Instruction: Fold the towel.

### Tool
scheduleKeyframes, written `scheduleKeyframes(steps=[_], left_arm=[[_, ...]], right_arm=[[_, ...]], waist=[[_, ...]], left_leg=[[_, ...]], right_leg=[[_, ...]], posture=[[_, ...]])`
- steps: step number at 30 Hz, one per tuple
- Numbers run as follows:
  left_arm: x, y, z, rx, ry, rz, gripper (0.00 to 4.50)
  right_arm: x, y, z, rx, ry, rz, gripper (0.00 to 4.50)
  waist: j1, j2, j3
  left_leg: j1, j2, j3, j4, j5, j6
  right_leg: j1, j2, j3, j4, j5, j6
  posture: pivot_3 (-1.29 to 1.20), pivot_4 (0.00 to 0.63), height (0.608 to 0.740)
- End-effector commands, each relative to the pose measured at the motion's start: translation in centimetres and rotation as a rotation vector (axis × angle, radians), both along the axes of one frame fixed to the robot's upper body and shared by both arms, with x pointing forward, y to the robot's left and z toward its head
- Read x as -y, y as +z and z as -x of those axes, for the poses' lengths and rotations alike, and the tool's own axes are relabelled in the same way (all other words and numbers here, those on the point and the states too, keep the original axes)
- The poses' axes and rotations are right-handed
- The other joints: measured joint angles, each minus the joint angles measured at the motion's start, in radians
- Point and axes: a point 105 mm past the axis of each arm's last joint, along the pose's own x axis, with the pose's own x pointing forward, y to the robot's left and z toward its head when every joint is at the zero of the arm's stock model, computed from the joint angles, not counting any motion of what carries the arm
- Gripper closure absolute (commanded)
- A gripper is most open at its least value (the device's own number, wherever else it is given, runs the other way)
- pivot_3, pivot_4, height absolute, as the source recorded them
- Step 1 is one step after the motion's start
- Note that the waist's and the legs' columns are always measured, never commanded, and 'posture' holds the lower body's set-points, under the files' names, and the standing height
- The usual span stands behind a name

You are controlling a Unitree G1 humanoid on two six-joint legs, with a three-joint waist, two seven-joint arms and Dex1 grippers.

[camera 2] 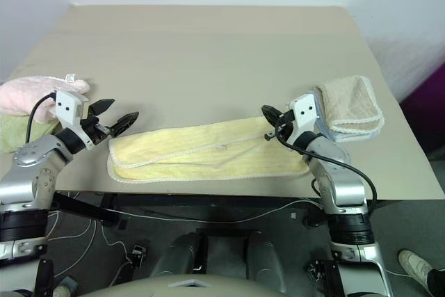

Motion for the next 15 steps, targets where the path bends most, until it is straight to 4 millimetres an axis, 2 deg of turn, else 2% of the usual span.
scheduleKeyframes(steps=[1,4,11,13,15], left_arm=[[0.3,1.6,0.2,0.057,-0.011,-0.010,0.03],[0.4,1.3,0.4,0.048,-0.013,-0.011,0.03],[1.0,2.1,0.7,0.069,-0.051,-0.008,0.03],[1.7,1.8,1.0,0.065,-0.128,-0.073,0.03],[1.4,1.5,1.1,0.042,-0.174,-0.123,0.03]], right_arm=[[-0.1,1.3,0.1,0.054,0.008,-0.004,4.50],[0.0,1.3,0.3,0.054,0.007,-0.006,4.50],[0.5,1.2,0.1,0.051,0.002,0.005,4.50],[0.2,1.3,0.0,0.054,0.004,0.005,4.50],[-0.1,1.3,-0.4,0.057,0.001,0.002,4.50]], waist=[[0.000,0.000,0.000],[0.000,0.000,0.000],[0.000,0.000,0.000],[0.000,0.000,0.000],[-0.001,0.000,0.000]], left_leg=[[0.000,0.000,0.000,0.000,0.000,0.000],[0.000,0.000,0.000,0.000,0.000,0.000],[0.000,0.000,0.000,0.000,0.000,0.000],[0.000,0.000,0.000,0.000,0.000,0.000],[0.000,0.000,0.000,0.000,0.000,0.000]], right_leg=[[0.000,0.000,0.000,0.000,0.000,0.000],[0.000,0.000,0.000,0.000,0.000,0.000],[0.000,0.000,0.000,0.000,0.000,0.000],[0.000,0.000,0.000,0.000,0.000,0.000],[0.000,0.000,0.000,0.000,0.000,0.000]], posture=[[0.00,0.150,0.740],[0.00,0.150,0.740],[0.00,0.150,0.740],[0.00,0.150,0.740],[0.00,0.150,0.740]])
